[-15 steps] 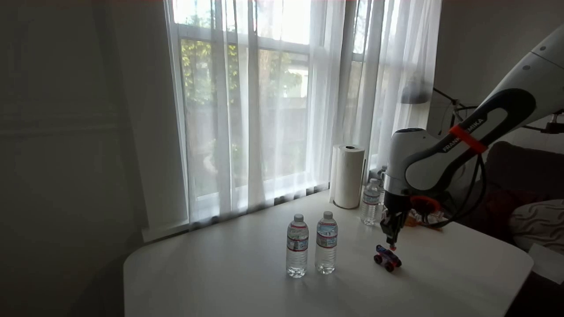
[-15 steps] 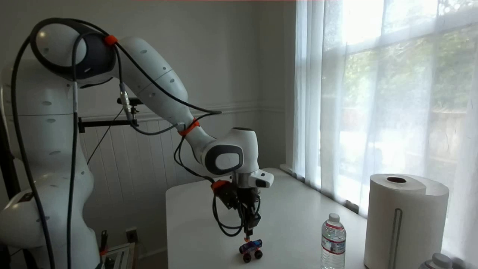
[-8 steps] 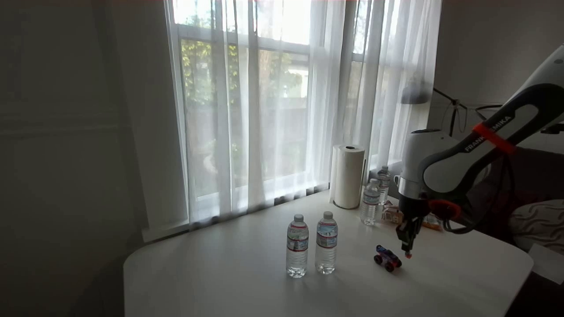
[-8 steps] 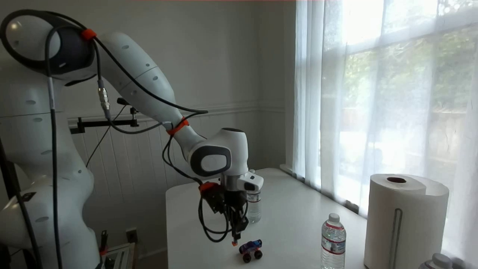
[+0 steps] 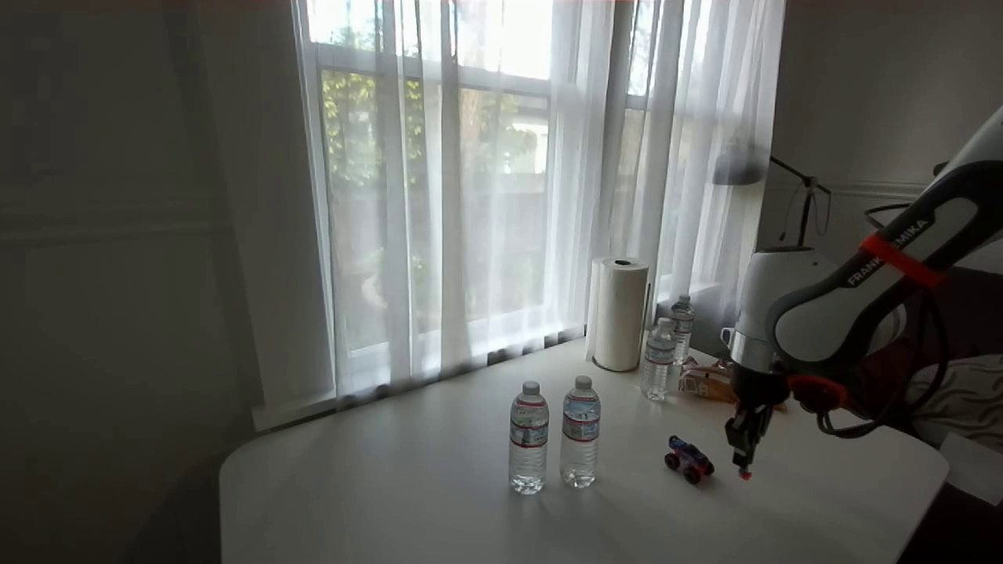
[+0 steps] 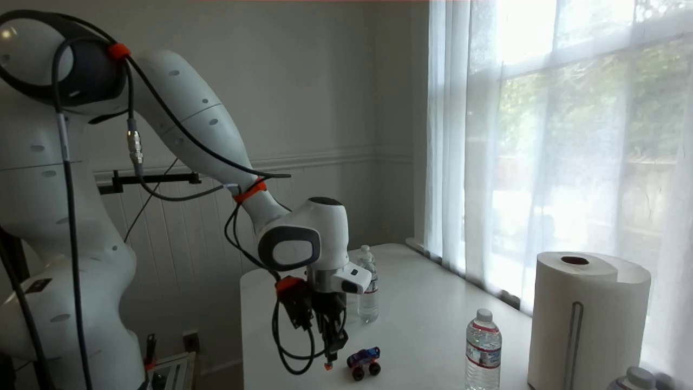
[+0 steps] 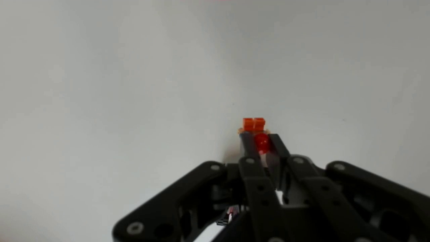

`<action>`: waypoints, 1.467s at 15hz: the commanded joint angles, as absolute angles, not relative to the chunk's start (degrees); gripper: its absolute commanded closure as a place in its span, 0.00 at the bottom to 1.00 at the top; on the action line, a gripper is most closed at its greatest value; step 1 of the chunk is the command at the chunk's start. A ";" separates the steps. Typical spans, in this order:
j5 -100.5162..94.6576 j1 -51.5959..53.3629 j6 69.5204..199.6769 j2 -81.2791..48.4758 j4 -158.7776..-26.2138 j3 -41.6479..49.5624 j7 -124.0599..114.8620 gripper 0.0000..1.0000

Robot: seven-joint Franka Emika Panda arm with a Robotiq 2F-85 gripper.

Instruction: Remove the orange object on top of the toy car and place it on the table

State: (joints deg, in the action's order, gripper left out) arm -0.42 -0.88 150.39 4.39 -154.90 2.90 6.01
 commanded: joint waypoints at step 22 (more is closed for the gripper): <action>9.53 -0.99 164.48 -3.24 -157.17 1.16 11.97 0.97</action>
State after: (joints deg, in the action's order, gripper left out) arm 10.07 -0.59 162.97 -2.41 -157.20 1.83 13.45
